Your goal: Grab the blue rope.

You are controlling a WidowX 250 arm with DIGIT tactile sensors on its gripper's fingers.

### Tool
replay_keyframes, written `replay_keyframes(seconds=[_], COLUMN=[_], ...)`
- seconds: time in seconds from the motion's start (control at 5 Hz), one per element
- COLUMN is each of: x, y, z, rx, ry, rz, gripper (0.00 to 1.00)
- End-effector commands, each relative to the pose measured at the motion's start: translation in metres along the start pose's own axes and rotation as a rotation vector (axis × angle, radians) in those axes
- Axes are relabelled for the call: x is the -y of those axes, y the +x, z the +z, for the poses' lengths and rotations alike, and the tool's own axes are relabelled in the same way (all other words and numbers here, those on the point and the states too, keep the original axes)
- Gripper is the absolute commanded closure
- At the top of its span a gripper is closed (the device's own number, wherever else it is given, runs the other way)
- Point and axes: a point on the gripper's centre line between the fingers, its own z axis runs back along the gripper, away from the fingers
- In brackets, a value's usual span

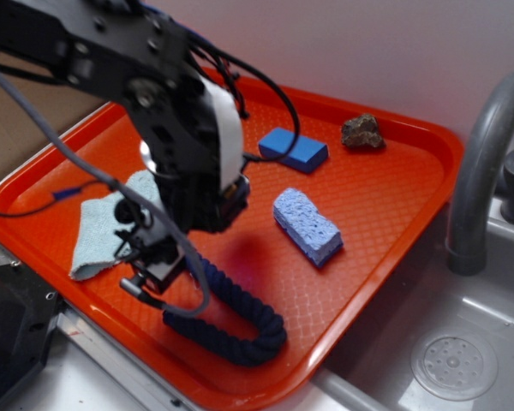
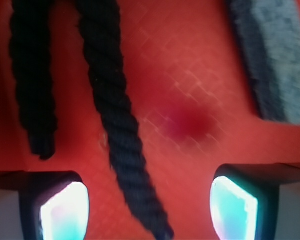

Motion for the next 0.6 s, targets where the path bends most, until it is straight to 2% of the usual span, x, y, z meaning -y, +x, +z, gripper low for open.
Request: replay_keyframes(seconds=[0.0, 0.2, 0.4], x=[0.012, 0.017, 0.014], y=[0.0, 0.002, -0.002], z=[-0.024, -0.033, -0.038], rx=[0.004, 0.019, 0.062], ry=[-0.034, -0.073, -0.085], rz=[-0.054, -0.066, -0.016], gripper=[0.0, 0.0, 1.0])
